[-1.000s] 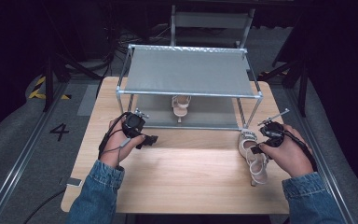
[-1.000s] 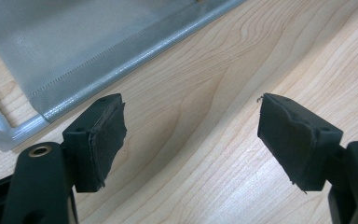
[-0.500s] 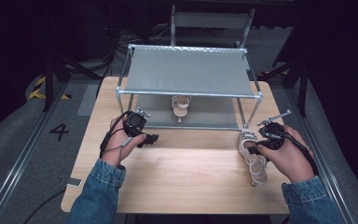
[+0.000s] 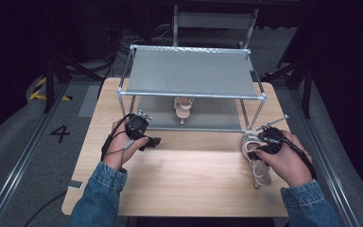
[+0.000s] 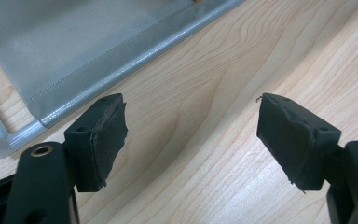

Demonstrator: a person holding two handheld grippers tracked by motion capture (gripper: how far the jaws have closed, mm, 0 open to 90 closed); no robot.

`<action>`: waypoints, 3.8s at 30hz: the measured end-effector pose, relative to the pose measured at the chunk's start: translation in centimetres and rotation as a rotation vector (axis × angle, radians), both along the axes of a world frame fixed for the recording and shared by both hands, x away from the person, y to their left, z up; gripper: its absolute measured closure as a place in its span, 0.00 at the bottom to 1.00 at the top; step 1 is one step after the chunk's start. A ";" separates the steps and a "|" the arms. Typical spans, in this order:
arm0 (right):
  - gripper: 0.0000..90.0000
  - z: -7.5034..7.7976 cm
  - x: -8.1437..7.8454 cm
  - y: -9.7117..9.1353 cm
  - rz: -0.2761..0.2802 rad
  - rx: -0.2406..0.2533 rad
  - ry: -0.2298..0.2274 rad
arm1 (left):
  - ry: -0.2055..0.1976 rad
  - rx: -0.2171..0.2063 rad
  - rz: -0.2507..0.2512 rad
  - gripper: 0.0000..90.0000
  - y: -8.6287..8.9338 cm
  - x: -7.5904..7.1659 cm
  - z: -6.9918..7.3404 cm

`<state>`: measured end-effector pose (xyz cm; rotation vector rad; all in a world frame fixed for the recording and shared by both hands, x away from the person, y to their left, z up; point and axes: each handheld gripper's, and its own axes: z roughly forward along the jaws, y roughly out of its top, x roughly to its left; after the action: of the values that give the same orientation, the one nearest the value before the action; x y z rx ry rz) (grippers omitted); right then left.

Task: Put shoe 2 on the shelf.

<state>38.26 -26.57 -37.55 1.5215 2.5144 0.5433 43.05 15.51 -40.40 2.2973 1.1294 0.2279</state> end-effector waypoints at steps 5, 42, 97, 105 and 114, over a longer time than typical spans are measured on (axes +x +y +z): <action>0.57 -2.0 1.0 0.4 -0.009 -0.020 0.061 | 0.002 0.001 -0.003 0.27 0.1 0.1 -0.1; 0.97 -2.4 1.8 2.6 0.048 -0.148 -0.023 | 0.013 0.005 0.016 0.27 0.9 -0.2 -0.4; 0.76 -3.2 10.9 15.5 0.176 -0.091 -0.187 | 0.031 -0.006 0.118 0.27 6.2 -3.5 -1.0; 0.65 -2.0 9.4 14.1 0.169 -0.045 -0.244 | 0.037 -0.002 0.103 0.27 5.5 -3.1 -1.0; 0.62 0.9 6.4 11.3 0.147 0.026 -0.306 | 0.037 0.012 0.072 0.26 4.2 -1.7 -1.0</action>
<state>44.67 -15.29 -36.66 1.1637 2.3975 0.7685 41.32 19.71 -41.38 2.2820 1.2334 0.2209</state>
